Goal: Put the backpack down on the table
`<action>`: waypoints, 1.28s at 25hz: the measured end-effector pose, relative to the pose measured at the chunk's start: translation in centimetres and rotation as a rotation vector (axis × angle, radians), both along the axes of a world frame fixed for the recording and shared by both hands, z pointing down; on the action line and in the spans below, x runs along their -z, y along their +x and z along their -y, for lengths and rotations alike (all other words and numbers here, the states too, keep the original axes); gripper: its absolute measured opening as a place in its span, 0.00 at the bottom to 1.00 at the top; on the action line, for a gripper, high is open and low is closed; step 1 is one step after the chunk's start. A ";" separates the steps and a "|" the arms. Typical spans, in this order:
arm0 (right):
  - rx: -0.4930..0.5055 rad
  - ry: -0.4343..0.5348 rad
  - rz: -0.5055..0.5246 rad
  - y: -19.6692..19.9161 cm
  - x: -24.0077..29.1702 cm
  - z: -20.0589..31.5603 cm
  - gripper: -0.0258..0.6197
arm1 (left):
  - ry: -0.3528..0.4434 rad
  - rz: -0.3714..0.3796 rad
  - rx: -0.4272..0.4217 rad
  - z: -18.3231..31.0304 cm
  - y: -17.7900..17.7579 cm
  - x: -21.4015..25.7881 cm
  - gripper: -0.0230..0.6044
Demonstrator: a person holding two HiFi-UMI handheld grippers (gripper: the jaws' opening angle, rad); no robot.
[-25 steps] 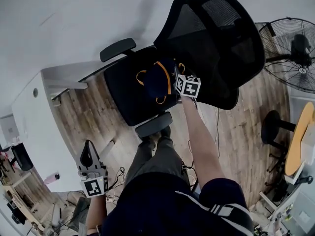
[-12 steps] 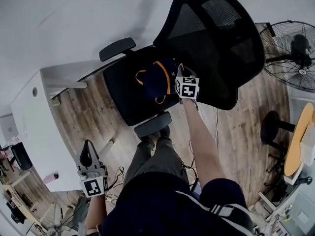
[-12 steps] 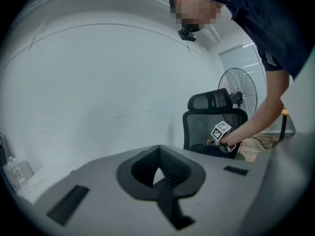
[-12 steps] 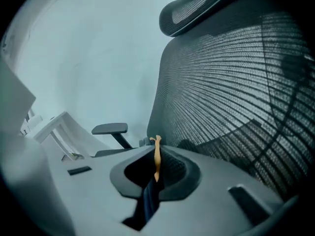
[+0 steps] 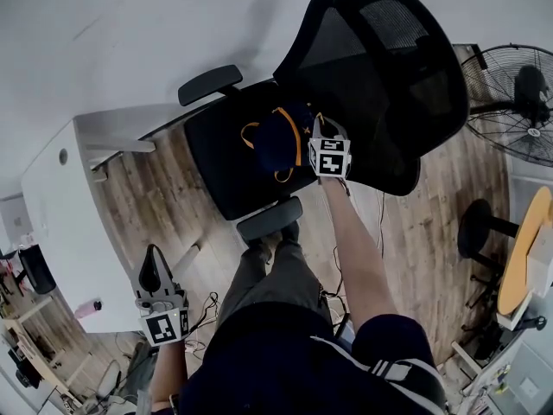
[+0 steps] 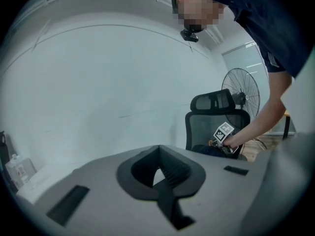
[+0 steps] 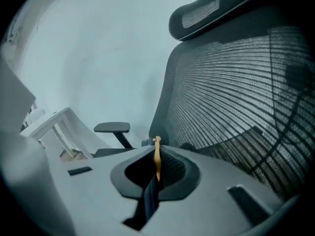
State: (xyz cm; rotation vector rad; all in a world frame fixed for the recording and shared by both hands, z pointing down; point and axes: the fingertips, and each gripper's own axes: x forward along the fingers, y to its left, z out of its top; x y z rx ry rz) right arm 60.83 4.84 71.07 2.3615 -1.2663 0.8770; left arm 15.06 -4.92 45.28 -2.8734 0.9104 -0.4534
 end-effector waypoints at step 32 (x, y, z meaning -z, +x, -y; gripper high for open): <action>0.250 0.200 0.052 -8.5 6.0 4.7 0.03 | 0.016 -0.020 0.046 -0.9 -0.1 0.4 0.04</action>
